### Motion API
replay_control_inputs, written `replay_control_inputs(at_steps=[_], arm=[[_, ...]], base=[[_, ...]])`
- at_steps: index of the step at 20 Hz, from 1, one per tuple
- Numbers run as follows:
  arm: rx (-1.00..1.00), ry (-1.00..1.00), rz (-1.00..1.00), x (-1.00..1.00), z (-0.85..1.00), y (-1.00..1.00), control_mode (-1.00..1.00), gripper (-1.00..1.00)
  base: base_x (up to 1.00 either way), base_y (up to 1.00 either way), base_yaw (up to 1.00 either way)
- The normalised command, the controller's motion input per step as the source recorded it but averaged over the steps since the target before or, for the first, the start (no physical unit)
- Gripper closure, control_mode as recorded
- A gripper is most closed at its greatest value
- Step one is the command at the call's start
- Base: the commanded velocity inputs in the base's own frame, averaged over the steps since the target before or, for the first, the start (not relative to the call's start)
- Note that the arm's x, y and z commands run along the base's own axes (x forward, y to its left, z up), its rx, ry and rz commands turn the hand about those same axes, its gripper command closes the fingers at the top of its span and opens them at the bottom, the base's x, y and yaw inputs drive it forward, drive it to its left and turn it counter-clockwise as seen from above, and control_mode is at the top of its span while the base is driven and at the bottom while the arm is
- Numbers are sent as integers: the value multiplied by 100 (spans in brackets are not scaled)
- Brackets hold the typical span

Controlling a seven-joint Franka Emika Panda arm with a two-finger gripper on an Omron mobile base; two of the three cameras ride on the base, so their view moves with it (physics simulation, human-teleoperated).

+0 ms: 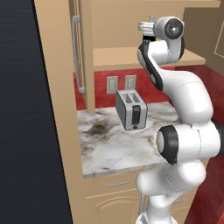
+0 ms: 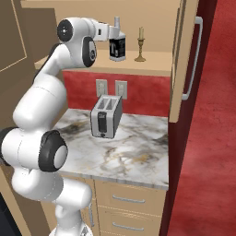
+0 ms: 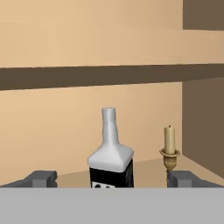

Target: Get the candle and the liquor from the cabinet and move them to the dining counter.

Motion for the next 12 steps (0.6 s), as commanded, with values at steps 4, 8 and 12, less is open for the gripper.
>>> replay_control_inputs(at_steps=[4, 8, 12], arm=[[-3, -1, 0, 32, 0, 0, -100, -100], [-3, 0, 0, 34, 0, 0, -100, -100], [-1, 0, 0, 32, 0, 0, -100, -100]], base=[[0, 0, 0], [0, 0, 0], [0, 0, 0]])
